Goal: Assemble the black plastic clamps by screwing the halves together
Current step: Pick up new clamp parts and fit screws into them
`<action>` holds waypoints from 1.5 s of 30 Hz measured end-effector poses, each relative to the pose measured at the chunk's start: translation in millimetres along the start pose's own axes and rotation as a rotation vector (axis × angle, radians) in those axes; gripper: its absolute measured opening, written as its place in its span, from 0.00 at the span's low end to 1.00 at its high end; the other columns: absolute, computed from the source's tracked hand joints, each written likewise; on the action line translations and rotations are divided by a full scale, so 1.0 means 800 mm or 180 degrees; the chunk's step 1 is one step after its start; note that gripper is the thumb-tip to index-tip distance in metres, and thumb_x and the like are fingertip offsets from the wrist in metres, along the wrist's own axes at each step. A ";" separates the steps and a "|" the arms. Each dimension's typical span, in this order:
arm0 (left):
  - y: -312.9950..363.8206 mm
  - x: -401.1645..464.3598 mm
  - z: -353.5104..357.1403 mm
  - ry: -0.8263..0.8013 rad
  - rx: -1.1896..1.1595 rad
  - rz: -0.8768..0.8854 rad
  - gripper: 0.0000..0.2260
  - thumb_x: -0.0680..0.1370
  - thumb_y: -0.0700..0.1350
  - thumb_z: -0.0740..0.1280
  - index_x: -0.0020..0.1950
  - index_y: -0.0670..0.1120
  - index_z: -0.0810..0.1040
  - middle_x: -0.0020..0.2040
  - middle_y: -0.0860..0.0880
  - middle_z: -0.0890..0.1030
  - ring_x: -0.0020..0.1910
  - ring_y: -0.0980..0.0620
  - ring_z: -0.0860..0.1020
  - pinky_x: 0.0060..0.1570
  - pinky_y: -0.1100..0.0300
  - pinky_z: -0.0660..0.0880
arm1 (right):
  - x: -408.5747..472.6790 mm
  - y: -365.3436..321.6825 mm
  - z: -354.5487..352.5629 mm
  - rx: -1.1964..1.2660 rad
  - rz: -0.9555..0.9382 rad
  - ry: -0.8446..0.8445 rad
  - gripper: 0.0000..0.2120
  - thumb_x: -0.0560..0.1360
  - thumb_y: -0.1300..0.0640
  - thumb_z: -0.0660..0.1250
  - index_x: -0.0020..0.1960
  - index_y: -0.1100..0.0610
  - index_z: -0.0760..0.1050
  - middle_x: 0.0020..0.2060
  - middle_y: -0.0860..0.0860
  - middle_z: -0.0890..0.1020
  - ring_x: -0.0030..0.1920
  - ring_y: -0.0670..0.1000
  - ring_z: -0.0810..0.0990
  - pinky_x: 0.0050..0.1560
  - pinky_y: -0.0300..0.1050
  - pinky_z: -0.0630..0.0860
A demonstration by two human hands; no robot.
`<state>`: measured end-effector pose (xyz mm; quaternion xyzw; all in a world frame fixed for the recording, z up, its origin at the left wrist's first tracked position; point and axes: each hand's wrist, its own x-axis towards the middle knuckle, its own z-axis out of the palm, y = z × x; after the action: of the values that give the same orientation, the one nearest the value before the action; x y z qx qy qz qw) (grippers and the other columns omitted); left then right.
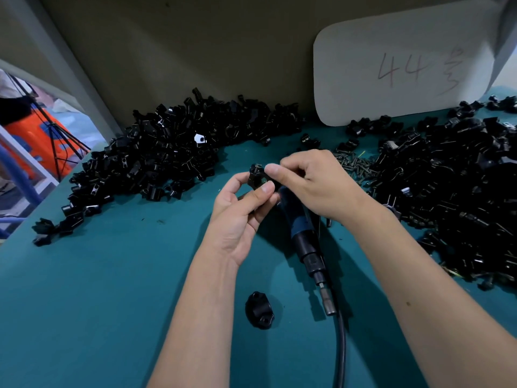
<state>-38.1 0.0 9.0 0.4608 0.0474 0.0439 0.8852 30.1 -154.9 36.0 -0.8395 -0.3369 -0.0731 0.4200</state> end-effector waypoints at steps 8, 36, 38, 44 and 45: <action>0.000 -0.002 0.000 0.0026 0.0064 -0.0040 0.22 0.69 0.38 0.76 0.60 0.41 0.75 0.45 0.46 0.85 0.40 0.52 0.84 0.43 0.66 0.81 | -0.001 0.001 0.000 -0.0244 -0.0123 -0.0146 0.19 0.86 0.53 0.60 0.38 0.57 0.66 0.32 0.50 0.69 0.35 0.50 0.67 0.41 0.52 0.67; -0.006 0.002 0.001 0.0022 -0.0021 -0.0092 0.17 0.69 0.37 0.76 0.57 0.42 0.79 0.46 0.47 0.86 0.41 0.54 0.84 0.44 0.67 0.80 | -0.003 0.003 0.001 -0.0246 -0.0020 -0.0074 0.22 0.85 0.47 0.61 0.34 0.52 0.63 0.26 0.47 0.68 0.30 0.48 0.65 0.35 0.52 0.65; -0.007 0.002 0.002 -0.0013 -0.0048 -0.0101 0.18 0.69 0.38 0.76 0.58 0.41 0.79 0.48 0.47 0.86 0.43 0.54 0.85 0.45 0.66 0.80 | -0.003 0.001 0.003 -0.0278 0.0141 0.0138 0.29 0.83 0.38 0.58 0.29 0.52 0.59 0.23 0.47 0.64 0.27 0.49 0.63 0.32 0.51 0.63; -0.006 0.004 0.000 -0.0061 -0.0110 -0.0085 0.07 0.77 0.39 0.71 0.53 0.40 0.80 0.44 0.49 0.86 0.44 0.54 0.85 0.47 0.62 0.82 | -0.003 0.005 -0.001 -0.0106 -0.0145 -0.0029 0.12 0.86 0.45 0.57 0.48 0.51 0.71 0.38 0.48 0.76 0.42 0.46 0.73 0.44 0.47 0.70; -0.006 0.003 0.000 -0.0069 -0.0064 -0.0076 0.05 0.78 0.39 0.70 0.53 0.40 0.79 0.44 0.49 0.86 0.44 0.55 0.85 0.48 0.61 0.82 | -0.002 0.004 -0.001 -0.0085 -0.0212 -0.0121 0.09 0.86 0.49 0.59 0.50 0.52 0.71 0.39 0.51 0.76 0.43 0.46 0.73 0.44 0.45 0.69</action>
<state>-35.3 -2.3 5.0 0.4517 0.0429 0.0288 0.8907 31.0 -157.6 33.3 -0.8346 -0.3715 -0.0756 0.3996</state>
